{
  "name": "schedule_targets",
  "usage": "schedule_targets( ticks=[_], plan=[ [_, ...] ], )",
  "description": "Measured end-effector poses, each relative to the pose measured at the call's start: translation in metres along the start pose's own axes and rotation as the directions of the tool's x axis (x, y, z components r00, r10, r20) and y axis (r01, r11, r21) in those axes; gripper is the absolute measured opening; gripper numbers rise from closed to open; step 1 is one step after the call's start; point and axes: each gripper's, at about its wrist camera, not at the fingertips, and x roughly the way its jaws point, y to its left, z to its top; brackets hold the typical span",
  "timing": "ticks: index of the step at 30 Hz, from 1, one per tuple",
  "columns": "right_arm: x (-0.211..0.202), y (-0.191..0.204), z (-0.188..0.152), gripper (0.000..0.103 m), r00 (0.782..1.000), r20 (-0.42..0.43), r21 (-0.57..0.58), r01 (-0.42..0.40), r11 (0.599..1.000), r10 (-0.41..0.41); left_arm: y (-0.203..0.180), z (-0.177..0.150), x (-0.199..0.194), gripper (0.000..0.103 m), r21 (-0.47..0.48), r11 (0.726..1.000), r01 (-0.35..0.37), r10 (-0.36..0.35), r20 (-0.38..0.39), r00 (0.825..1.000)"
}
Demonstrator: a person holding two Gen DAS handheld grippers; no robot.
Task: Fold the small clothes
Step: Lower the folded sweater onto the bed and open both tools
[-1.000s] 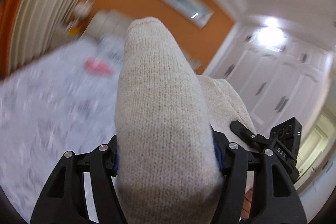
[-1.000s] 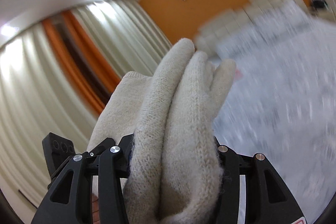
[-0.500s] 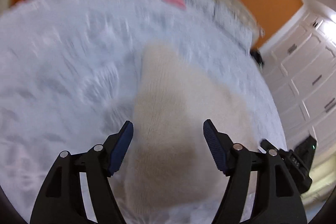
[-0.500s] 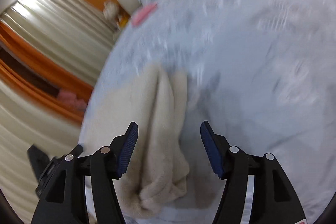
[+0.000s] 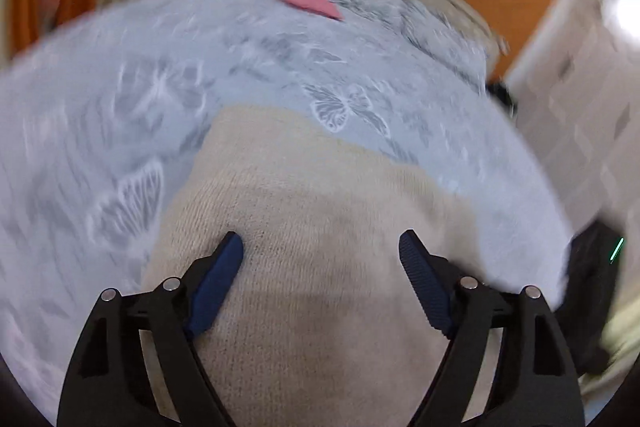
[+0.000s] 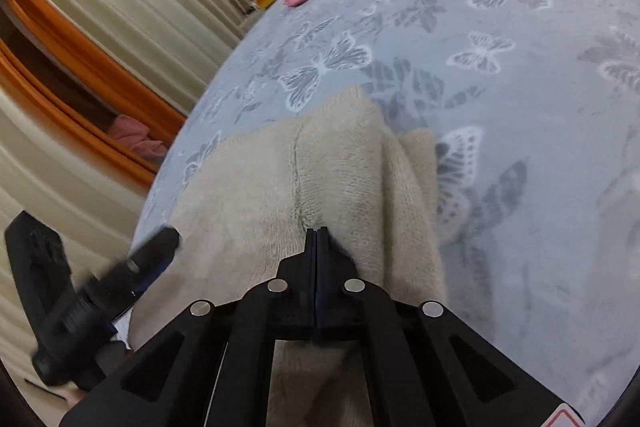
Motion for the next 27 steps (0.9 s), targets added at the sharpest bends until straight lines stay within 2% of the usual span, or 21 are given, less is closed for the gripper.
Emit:
schedule_targets(
  ticks=[1,2,4,5,7,11,17,20,22,23,24,27],
  plan=[
    [-0.009,0.009,0.001,0.002,0.999,0.022,-0.022,0.025,0.999,-0.025,-0.005,0.000,-0.001,0.084,0.040,0.999,-0.016,0.016,-0.003,1.000],
    [-0.019,0.020,0.002,0.011,0.997,0.061,-0.065,0.047,0.997,-0.043,-0.009,0.000,0.001,0.085,0.076,0.997,-0.024,0.025,-0.004,1.000],
    [-0.028,0.037,0.000,0.011,0.992,0.099,-0.135,0.087,0.987,-0.074,-0.008,-0.001,0.008,0.085,0.107,0.993,-0.046,0.048,-0.015,0.999],
    [-0.019,0.039,-0.001,0.012,0.992,0.074,-0.160,0.110,0.981,-0.100,-0.009,-0.003,0.010,0.086,0.115,0.992,-0.053,0.055,-0.016,0.998],
    [0.009,0.028,-0.007,0.006,0.988,-0.003,-0.162,0.152,0.975,-0.154,-0.009,0.000,0.021,0.087,0.127,0.990,-0.056,0.059,-0.017,0.998],
    [0.017,0.012,0.001,0.002,0.996,0.011,-0.099,0.085,0.991,-0.084,-0.006,-0.009,0.036,0.087,0.196,0.977,-0.080,0.082,-0.002,0.997],
    [0.014,0.019,-0.007,0.003,0.991,0.067,-0.140,0.121,0.983,-0.113,-0.007,-0.013,0.040,0.089,0.206,0.974,-0.094,0.091,0.026,0.996],
    [-0.015,0.032,-0.006,0.019,0.988,0.081,-0.113,0.139,0.984,-0.130,-0.009,-0.012,0.015,0.089,0.187,0.978,-0.090,0.084,0.040,0.996],
    [-0.044,0.042,-0.012,0.037,0.983,0.124,-0.131,0.154,0.979,-0.138,-0.005,-0.010,-0.005,0.092,0.140,0.986,-0.094,0.087,0.050,0.995],
    [-0.058,0.046,-0.018,0.054,0.978,0.142,-0.144,0.172,0.975,-0.152,0.000,-0.011,-0.017,0.092,0.114,0.990,-0.085,0.081,0.044,0.996],
    [-0.071,0.049,-0.025,0.060,0.971,0.159,-0.152,0.205,0.967,-0.180,0.003,-0.013,-0.025,0.093,0.098,0.991,-0.090,0.087,0.036,0.996],
    [-0.104,0.051,-0.049,0.061,0.952,0.168,-0.169,0.283,0.944,-0.255,0.013,-0.019,-0.050,0.094,0.068,0.988,-0.135,0.136,-0.010,0.991]
  ],
)
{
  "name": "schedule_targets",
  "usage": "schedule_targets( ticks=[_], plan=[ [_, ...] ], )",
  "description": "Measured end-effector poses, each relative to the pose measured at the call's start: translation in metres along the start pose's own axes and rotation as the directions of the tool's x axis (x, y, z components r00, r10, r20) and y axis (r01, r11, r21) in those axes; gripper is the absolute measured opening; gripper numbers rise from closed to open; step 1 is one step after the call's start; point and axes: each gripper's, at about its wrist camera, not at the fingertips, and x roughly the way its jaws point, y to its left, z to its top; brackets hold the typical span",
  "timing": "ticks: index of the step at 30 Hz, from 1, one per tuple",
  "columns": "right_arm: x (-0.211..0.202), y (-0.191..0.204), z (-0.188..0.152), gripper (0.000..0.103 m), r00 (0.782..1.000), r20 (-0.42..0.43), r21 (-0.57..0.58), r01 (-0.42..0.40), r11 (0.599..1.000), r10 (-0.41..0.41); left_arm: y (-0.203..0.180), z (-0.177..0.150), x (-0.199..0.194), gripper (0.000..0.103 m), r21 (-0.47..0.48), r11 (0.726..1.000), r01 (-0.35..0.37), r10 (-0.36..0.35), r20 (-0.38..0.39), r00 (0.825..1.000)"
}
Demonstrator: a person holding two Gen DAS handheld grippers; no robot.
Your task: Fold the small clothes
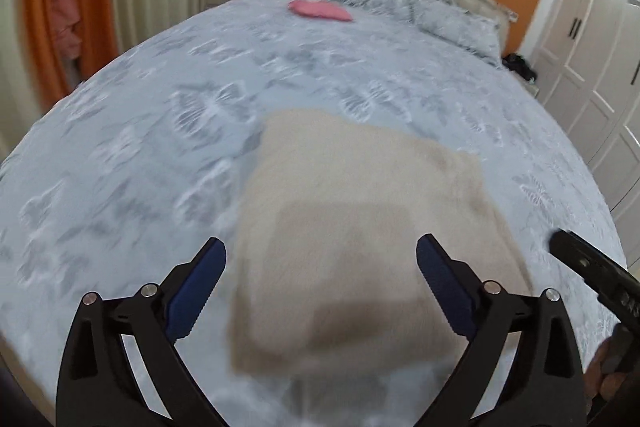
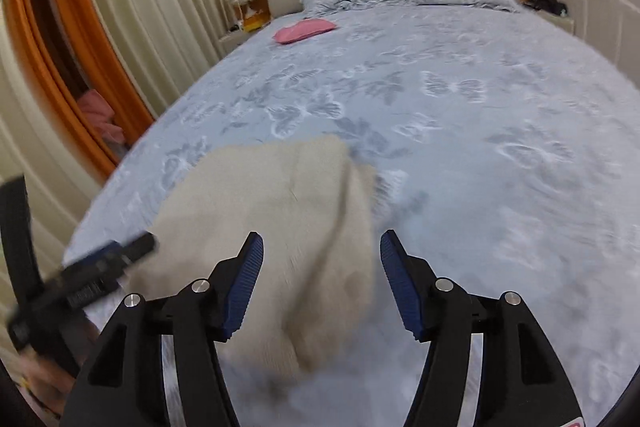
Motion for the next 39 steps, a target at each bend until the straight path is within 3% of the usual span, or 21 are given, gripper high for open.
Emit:
schedule_targets(
  ticks=[5,8,11,14,17,29,39],
  plan=[
    [-0.038,-0.015,-0.026,0.077,0.999,-0.002,0.075,0.051,0.996,-0.051,0.004,-0.014,-0.045,0.098,0.047,0.997,-0.055,0.055,0.003,0.999],
    [-0.046,-0.016,-0.039,0.077,0.996,-0.013,0.111,0.092,0.990,-0.091,0.002,-0.027,-0.059,0.098,0.085,0.994,-0.074,0.075,-0.002,0.997],
    [-0.047,-0.004,-0.040,0.085,0.994,0.000,0.063,0.110,0.992,-0.110,0.008,-0.036,-0.055,0.098,0.024,0.995,-0.092,0.094,-0.069,0.993],
    [-0.039,0.010,-0.040,0.085,0.990,-0.024,-0.006,0.137,0.991,-0.137,0.009,-0.038,-0.058,0.098,0.018,0.990,-0.141,0.142,-0.039,0.989],
    [-0.036,0.019,-0.040,0.085,0.988,-0.018,-0.060,0.151,0.987,-0.153,0.010,-0.039,-0.060,0.098,0.020,0.989,-0.146,0.146,-0.023,0.989],
    [-0.031,0.004,-0.040,0.085,0.989,-0.035,0.023,0.146,0.989,-0.145,0.010,-0.042,-0.060,0.098,0.053,0.986,-0.156,0.157,-0.015,0.987],
    [-0.028,0.018,-0.043,0.085,0.985,-0.041,-0.055,0.168,0.984,-0.170,0.009,-0.043,-0.058,0.098,0.064,0.984,-0.166,0.168,-0.020,0.986]
  ],
)
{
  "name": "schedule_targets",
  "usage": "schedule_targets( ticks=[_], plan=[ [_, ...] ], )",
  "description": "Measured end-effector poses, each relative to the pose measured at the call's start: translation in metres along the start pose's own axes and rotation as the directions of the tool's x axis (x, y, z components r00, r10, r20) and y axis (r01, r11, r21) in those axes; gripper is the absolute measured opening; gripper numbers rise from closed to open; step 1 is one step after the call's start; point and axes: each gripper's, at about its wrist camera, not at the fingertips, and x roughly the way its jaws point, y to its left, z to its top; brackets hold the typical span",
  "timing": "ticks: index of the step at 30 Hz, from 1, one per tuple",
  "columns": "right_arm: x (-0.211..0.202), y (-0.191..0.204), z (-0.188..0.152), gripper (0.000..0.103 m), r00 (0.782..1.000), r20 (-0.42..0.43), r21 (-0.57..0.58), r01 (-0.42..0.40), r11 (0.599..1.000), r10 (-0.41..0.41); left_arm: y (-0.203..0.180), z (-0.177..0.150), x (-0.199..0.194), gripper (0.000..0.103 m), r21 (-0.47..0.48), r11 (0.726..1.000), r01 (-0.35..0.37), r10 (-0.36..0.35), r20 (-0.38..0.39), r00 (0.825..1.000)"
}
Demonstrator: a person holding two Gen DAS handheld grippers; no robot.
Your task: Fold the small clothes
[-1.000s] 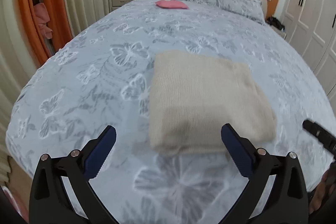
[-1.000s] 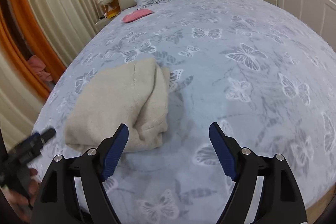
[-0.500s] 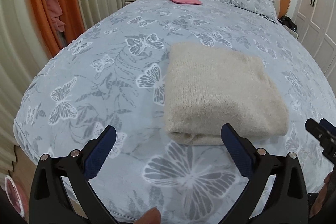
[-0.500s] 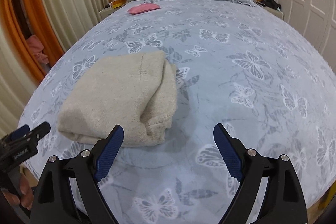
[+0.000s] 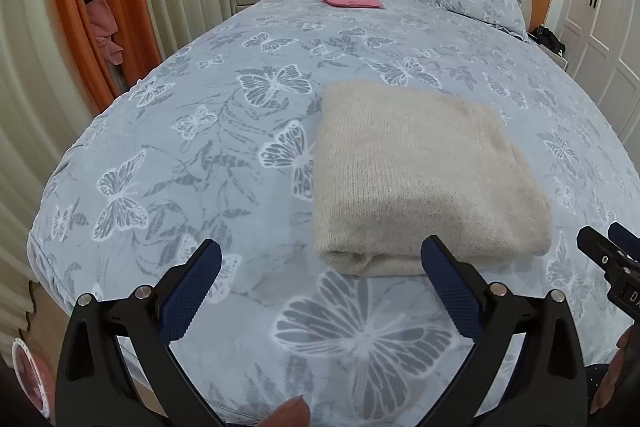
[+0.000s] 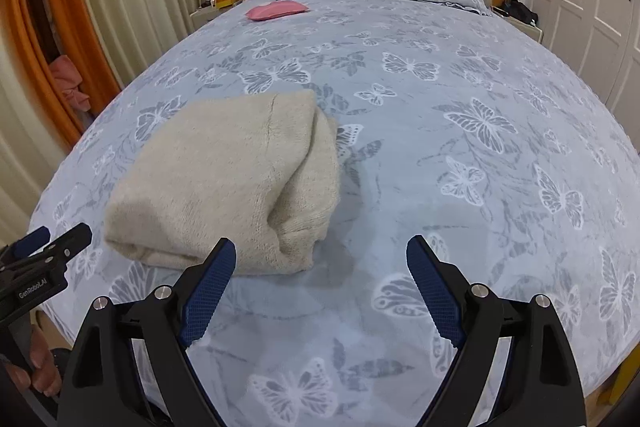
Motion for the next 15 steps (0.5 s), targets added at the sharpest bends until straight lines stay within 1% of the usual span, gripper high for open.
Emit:
schedule_targets(
  ticks=[8,15],
  plan=[
    [-0.0005,-0.0028,-0.0012,0.085,1.000,0.002,0.025,-0.004,1.000,0.004,-0.0020,-0.0008,-0.0007,0.098,0.002,1.000,-0.006,0.006,0.000,1.000],
    [-0.0005,-0.0048,-0.0008,0.085,1.000,0.002,0.018,-0.002,1.000,0.002,-0.0026,-0.0011,-0.0007,0.098,0.001,1.000,-0.002,0.002,-0.001,1.000]
  ],
)
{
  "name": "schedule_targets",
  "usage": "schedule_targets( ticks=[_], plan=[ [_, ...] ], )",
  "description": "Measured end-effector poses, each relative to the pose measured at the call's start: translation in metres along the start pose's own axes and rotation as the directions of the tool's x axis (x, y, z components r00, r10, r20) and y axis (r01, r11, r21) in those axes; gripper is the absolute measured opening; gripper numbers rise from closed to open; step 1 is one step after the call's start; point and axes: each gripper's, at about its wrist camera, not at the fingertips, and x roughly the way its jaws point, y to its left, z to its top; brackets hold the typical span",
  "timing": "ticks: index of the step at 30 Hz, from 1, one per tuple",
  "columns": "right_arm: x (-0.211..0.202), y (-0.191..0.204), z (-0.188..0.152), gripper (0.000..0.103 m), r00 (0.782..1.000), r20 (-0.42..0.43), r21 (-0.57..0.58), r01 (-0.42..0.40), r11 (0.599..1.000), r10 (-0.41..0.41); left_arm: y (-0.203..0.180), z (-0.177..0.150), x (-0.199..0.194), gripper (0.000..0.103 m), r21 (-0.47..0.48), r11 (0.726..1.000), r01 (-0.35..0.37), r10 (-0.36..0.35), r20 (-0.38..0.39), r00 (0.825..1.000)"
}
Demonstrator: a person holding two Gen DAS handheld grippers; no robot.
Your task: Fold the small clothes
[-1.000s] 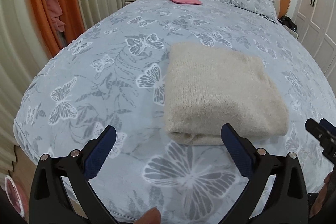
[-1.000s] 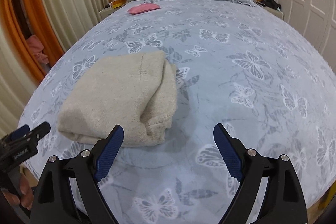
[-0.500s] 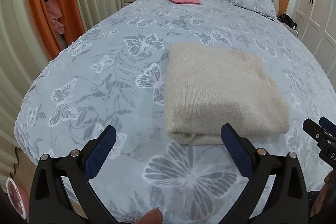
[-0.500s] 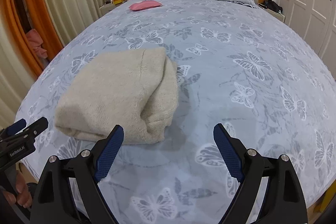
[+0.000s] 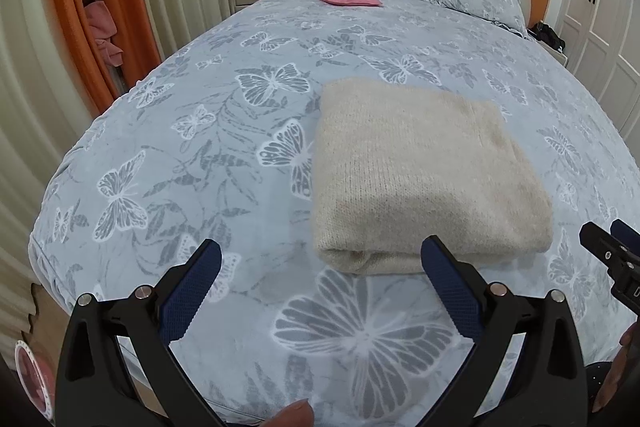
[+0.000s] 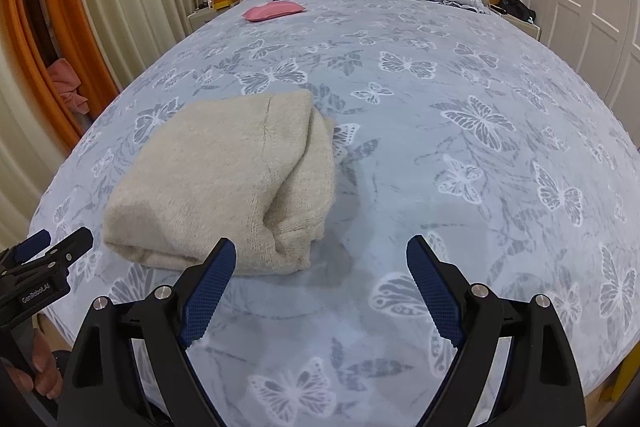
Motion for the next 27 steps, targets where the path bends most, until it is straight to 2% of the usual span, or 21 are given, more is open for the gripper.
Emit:
schedule_targets(
  ticks=[8,15,27],
  plan=[
    [0.000,0.000,0.000,0.085,1.000,0.000,-0.001,0.001,1.000,-0.001,0.005,0.000,0.003,0.098,-0.018,1.000,0.014,-0.014,0.013,1.000],
    [0.000,0.001,0.000,0.085,1.000,-0.002,-0.002,0.003,1.000,-0.003,0.012,0.000,0.009,0.098,-0.055,0.998,0.017,-0.017,-0.015,1.000],
    [-0.001,0.001,-0.001,0.085,1.000,-0.002,-0.002,0.004,1.000,-0.004,-0.006,-0.002,0.006,0.098,0.040,0.999,-0.014,0.014,0.011,1.000]
  ],
)
